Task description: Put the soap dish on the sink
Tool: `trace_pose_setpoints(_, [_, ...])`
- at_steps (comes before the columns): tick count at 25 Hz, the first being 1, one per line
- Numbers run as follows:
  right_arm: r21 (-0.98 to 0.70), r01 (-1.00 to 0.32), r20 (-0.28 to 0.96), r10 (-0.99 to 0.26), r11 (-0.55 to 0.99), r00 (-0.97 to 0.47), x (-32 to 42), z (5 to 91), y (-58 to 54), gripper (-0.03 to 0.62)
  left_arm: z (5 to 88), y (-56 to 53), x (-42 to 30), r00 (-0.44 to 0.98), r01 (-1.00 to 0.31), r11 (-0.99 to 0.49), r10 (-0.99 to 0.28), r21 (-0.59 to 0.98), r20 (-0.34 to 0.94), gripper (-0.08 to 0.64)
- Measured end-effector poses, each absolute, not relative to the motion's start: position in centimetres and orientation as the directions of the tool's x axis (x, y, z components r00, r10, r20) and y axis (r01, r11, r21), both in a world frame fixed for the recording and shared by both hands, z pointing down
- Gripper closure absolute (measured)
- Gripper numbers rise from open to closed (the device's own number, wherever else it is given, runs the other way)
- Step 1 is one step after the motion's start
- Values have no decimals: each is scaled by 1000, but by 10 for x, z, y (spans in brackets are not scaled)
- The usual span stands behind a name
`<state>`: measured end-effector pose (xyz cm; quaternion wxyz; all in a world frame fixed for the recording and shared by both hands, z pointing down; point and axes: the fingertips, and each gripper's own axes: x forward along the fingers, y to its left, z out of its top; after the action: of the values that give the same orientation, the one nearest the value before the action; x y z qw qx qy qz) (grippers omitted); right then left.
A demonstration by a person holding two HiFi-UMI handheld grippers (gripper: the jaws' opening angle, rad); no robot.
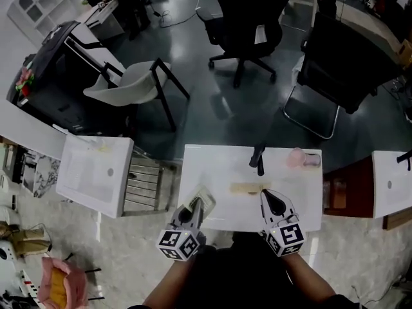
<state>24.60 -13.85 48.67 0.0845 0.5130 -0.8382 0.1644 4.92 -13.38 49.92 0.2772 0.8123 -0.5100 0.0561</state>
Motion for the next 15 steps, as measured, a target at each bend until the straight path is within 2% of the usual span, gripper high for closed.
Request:
trace_pose_setpoints(9, [-215,-831,310,-771,513,-556,246,497,-157,594,527,-168,57,405,-884,-229,-811,408,422,539])
trace_pose_setpoints(15, [-237,-828,330,-760,508,-561,232,511,-170,594,549,-201,63,426,-859,-208,-796,468,429,538])
